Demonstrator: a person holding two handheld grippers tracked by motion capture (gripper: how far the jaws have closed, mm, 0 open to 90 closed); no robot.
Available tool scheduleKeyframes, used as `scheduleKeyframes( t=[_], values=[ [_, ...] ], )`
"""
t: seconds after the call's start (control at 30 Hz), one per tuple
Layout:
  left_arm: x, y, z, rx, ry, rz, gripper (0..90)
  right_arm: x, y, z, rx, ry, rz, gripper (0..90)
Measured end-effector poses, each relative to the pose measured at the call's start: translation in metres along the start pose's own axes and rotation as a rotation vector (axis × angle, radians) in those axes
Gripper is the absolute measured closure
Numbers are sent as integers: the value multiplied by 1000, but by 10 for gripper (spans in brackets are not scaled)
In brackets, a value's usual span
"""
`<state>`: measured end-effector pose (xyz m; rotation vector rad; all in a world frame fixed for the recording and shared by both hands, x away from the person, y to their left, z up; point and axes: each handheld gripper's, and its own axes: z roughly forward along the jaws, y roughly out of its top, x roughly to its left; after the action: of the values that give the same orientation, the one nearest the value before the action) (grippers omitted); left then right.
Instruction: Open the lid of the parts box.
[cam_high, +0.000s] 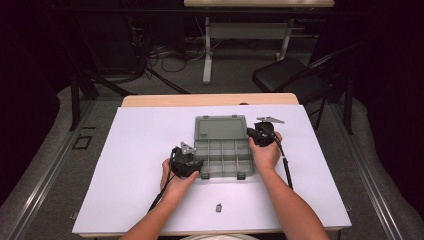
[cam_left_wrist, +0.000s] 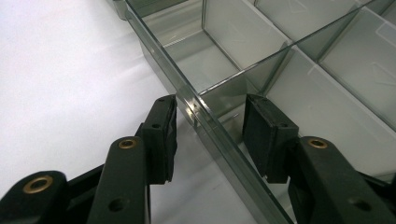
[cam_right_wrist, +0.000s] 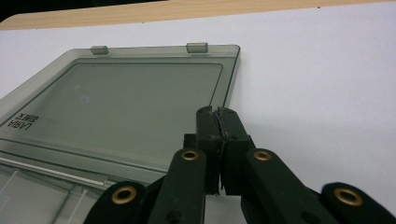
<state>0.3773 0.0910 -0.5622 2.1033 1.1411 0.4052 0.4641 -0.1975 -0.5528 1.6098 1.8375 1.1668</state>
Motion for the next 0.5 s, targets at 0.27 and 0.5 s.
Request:
scheduleKeyframes(
  t=[0.27, 0.5],
  values=[
    [-1, 0, 0, -1, 6, -6, 551, 0, 2, -5, -16, 13, 4, 793],
    [-2, -1, 0, -15, 12, -20, 554, 3, 5, -18, -49, 39, -23, 660]
  ],
)
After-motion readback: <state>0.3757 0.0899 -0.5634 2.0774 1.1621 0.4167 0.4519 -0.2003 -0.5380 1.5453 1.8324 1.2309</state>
